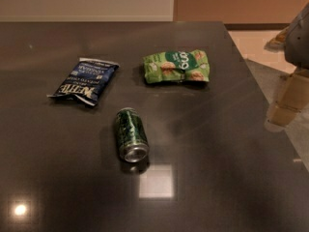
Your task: Place green can upright
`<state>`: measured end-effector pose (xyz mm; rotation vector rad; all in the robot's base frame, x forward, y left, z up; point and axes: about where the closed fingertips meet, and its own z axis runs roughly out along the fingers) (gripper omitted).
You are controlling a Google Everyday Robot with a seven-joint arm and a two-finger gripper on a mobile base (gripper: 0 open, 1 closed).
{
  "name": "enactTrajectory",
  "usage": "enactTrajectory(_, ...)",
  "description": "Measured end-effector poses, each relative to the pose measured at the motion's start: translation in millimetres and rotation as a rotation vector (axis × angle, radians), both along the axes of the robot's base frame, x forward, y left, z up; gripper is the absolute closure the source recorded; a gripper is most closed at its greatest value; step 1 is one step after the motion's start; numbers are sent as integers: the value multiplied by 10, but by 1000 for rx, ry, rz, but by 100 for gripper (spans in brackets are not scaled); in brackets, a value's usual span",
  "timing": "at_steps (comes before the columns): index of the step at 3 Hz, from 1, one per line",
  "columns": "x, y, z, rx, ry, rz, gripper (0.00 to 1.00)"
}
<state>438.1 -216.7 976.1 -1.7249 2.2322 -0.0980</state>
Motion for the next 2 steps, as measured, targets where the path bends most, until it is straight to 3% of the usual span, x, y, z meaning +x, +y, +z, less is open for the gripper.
enactTrajectory(1,0,0,0,0,0,0,0)
enactTrajectory(2,127,131,-28,31,16,-49,0)
